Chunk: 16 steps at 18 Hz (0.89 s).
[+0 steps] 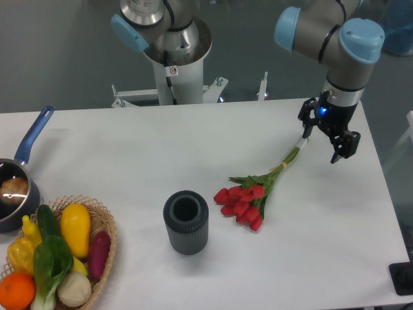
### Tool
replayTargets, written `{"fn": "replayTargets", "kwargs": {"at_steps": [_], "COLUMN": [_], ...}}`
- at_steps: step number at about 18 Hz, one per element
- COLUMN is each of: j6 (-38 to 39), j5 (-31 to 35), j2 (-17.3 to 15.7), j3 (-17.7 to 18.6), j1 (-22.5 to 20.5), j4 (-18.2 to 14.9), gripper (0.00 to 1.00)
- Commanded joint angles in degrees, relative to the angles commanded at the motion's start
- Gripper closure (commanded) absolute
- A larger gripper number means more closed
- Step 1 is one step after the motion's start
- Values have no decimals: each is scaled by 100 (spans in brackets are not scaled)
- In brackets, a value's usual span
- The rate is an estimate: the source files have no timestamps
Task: Pick up the flowers from the table
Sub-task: 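Move the open gripper over the green stems of the red tulips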
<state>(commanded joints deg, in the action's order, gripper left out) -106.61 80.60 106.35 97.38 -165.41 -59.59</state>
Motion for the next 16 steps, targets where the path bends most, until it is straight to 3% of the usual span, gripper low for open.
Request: {"fn": "replayTargets", "kwargs": {"at_steps": [16], "j6": [9], "j5": [-53], "j2": [88], "j3": [211], "j1": [-9], "j4": [88], "gripper": [0]}}
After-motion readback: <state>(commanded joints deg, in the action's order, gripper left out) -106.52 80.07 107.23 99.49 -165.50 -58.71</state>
